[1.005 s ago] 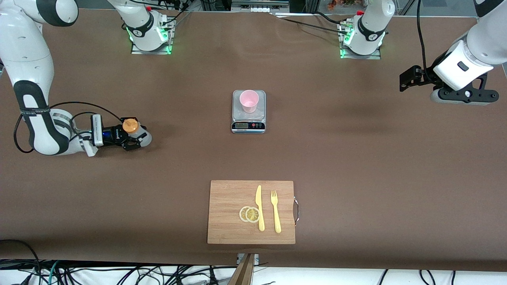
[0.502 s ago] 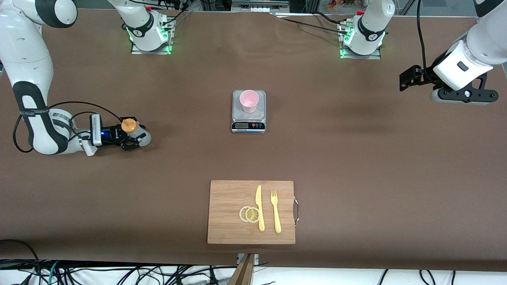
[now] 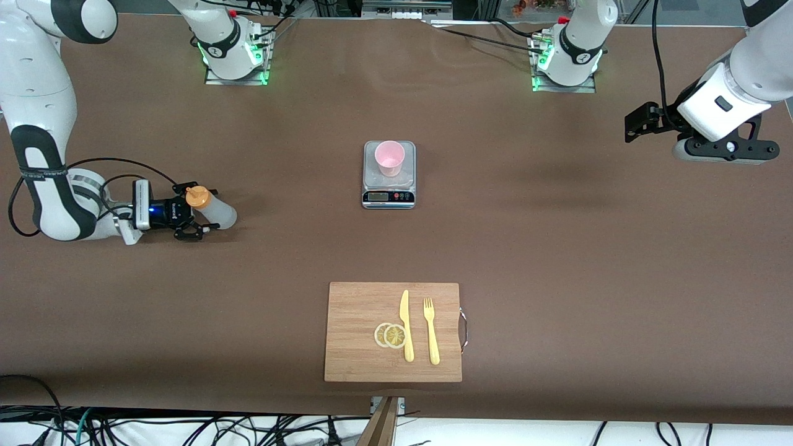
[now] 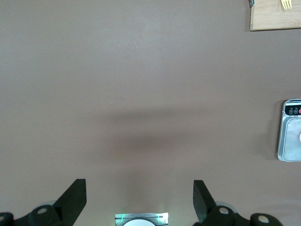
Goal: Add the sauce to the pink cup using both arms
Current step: 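Open the right gripper and pull it away from the bottle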
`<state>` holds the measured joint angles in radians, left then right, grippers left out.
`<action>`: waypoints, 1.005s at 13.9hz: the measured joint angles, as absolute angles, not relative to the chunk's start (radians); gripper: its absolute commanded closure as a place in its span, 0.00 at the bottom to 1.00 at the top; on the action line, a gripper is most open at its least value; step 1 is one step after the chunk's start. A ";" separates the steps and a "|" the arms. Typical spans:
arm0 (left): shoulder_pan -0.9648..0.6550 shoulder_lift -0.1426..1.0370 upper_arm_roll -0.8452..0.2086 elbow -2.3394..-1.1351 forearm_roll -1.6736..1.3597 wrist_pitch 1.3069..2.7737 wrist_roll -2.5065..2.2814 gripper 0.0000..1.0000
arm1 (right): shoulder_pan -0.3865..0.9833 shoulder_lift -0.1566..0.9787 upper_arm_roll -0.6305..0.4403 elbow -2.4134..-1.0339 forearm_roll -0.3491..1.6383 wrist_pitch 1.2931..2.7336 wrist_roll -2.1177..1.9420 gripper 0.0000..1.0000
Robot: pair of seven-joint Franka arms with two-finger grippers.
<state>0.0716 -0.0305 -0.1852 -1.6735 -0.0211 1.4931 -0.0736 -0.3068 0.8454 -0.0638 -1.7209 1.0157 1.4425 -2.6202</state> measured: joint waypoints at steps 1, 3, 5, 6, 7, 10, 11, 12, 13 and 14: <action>0.072 -0.030 -0.185 -1.673 -0.021 1.493 -0.074 0.00 | -0.308 0.845 -0.080 -1.715 1.016 1.443 -2.620 0.00; 0.072 -0.030 -0.185 -1.673 -0.021 1.493 -0.074 0.00 | -0.311 0.845 -0.117 -1.694 1.016 1.443 -2.607 0.00; 0.072 -0.030 -0.186 -1.673 -0.021 1.493 -0.074 0.00 | -0.313 0.845 -0.154 -1.660 1.013 1.442 -2.546 0.00; 0.072 -0.030 -0.186 -1.671 -0.021 1.493 -0.074 0.00 | -0.314 0.845 -0.169 -1.639 1.009 1.442 -2.511 0.00; 0.072 -0.030 -0.186 -1.670 -0.021 1.493 -0.074 0.00 | -0.314 0.845 -0.180 -1.616 1.001 1.442 -2.470 0.00; 0.072 -0.030 -0.186 -1.668 -0.021 1.492 -0.074 0.00 | -0.314 0.842 -0.204 -1.520 0.964 1.443 -2.300 0.00; 0.072 -0.030 -0.186 -1.668 -0.021 1.491 -0.074 0.00 | -0.314 0.841 -0.206 -1.483 0.953 1.443 -2.232 0.00; 0.072 -0.030 -0.186 -1.668 -0.021 1.490 -0.074 0.00 | -0.313 0.840 -0.206 -1.449 0.948 1.443 -2.161 0.00; 0.072 -0.030 -0.186 -1.668 -0.021 1.489 -0.074 0.00 | -0.310 0.840 -0.206 -1.415 0.945 1.443 -2.090 0.00; 0.072 -0.030 -0.186 -1.668 -0.021 1.489 -0.074 0.00 | -0.304 0.839 -0.206 -1.381 0.944 1.445 -2.014 0.00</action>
